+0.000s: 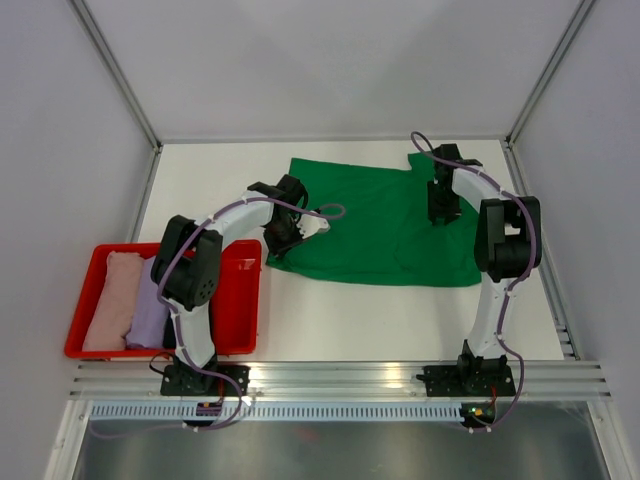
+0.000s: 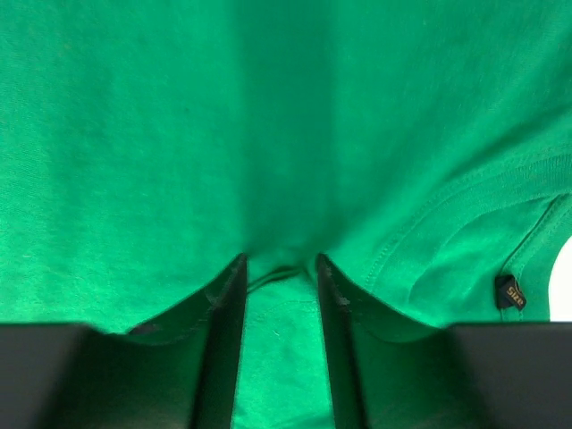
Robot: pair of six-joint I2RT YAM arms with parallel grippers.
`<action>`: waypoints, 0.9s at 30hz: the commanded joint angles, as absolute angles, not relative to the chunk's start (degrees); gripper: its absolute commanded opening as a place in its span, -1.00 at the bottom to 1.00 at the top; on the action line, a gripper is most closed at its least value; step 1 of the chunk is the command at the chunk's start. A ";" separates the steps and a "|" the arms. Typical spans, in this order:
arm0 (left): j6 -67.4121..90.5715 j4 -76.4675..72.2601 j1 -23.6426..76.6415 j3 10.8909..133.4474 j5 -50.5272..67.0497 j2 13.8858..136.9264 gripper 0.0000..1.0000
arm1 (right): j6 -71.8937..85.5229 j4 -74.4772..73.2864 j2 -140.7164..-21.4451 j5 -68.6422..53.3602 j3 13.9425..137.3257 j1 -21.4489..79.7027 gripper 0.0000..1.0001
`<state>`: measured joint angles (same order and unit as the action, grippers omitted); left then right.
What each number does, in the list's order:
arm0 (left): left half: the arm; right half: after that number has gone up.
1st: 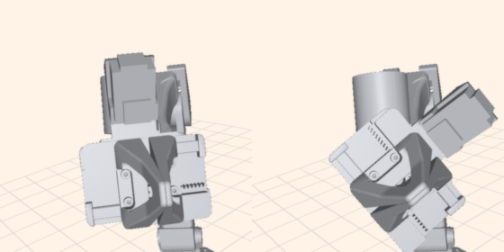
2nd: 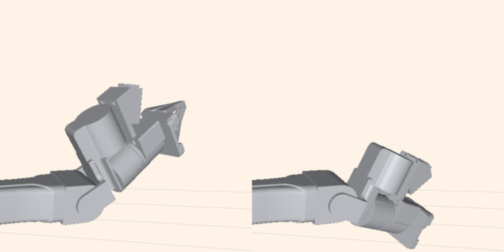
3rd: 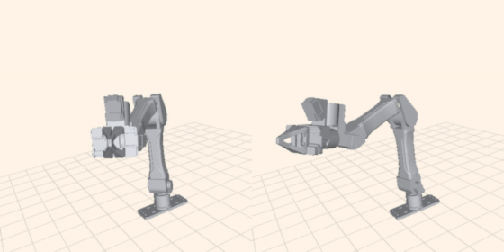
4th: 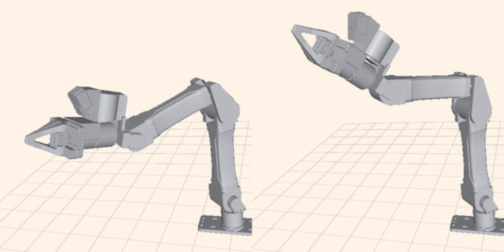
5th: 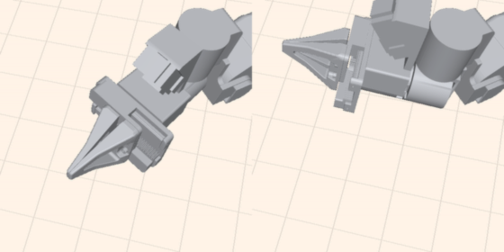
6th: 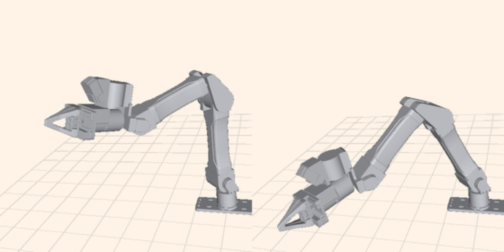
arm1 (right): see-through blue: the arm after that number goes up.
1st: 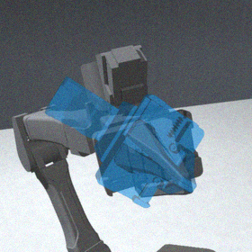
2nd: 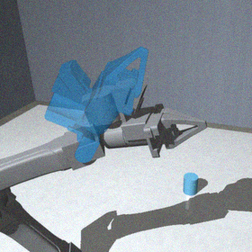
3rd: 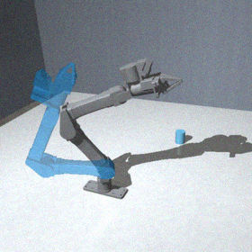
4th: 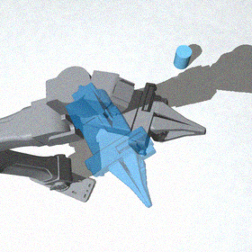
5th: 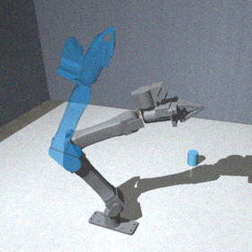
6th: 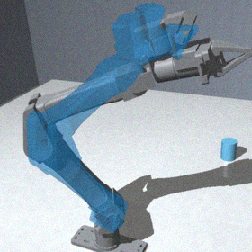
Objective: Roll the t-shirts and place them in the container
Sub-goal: Fold the tshirt
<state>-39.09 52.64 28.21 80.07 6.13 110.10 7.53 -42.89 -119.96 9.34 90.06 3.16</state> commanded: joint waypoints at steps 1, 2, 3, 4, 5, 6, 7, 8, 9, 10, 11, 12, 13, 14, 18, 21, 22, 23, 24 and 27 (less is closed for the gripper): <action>-41.04 53.17 28.04 82.09 6.15 111.27 -0.95 | 6.77 -42.71 -119.80 7.82 91.85 3.08 -0.19; -41.04 53.17 28.04 82.09 6.07 111.27 -0.95 | 6.77 -43.06 -119.71 8.26 91.67 3.08 -0.23; -41.04 53.17 28.04 82.09 6.06 111.27 -0.95 | 6.94 -43.41 -119.45 8.35 91.58 2.99 -0.26; -40.96 53.26 28.04 82.18 6.06 111.18 -0.95 | 6.94 -43.59 -119.18 8.61 91.15 3.08 -0.27; -41.13 53.17 28.12 82.09 6.06 111.27 -0.95 | 7.03 -43.94 -118.83 8.70 90.88 2.99 -0.27; -41.22 53.17 27.95 82.18 5.98 111.27 -0.95 | 7.21 -44.12 -118.13 8.79 90.44 3.08 -0.28; -41.22 53.17 27.95 82.26 5.98 111.27 -0.95 | 7.29 -44.21 -117.69 8.79 89.48 2.99 -0.28; -41.13 53.17 27.95 82.35 5.98 111.36 -0.95 | 7.38 -44.21 -117.25 8.79 88.86 2.99 -0.28; -41.13 53.17 27.95 82.27 5.98 111.36 -0.95 | 7.38 -44.12 -116.46 8.70 88.25 3.08 -0.28; -41.22 53.17 27.95 82.44 5.98 111.53 -0.95 | 7.47 -44.12 -116.11 8.96 87.29 2.99 -0.28; -41.22 53.26 27.86 82.44 6.06 111.62 -0.95 | 7.38 -44.03 -115.58 9.23 86.75 2.99 -0.28; -41.22 53.17 27.86 82.62 6.06 111.62 -0.95 | 7.38 -43.95 -115.58 9.23 86.49 2.99 -0.28; -41.22 53.17 27.95 82.62 6.24 111.71 -0.95 | 7.38 -44.12 -115.58 9.66 86.05 3.08 -0.28; -41.31 53.17 27.86 82.97 6.15 111.88 -0.95 | 7.47 -44.21 -115.58 9.93 86.04 3.08 -0.28; -41.40 53.17 27.86 83.58 6.33 112.32 -0.95 | 7.73 -44.83 -114.88 11.51 85.87 3.08 -0.28; -41.66 53.17 27.86 83.76 5.98 112.67 -0.95 | 8.17 -44.12 -113.73 12.21 85.34 2.99 -0.35; -41.75 53.17 27.86 83.76 5.80 112.76 -0.95 | 8.35 -44.12 -113.64 12.56 85.25 2.99 -0.43; -41.84 53.17 27.95 83.76 5.63 112.76 -0.95 | 8.35 -44.12 -113.56 12.66 85.34 3.08 -0.46; -41.92 53.17 27.86 83.59 5.63 112.50 -0.95 | 8.61 -44.21 -113.55 12.92 85.43 2.99 -0.53; -42.10 53.26 27.77 83.58 5.71 112.50 -0.95 | 8.88 -44.56 -113.20 12.92 85.34 2.99 -0.60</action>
<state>-40.01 52.66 28.16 81.80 6.07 112.01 8.14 -43.86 -116.05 11.16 85.56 3.16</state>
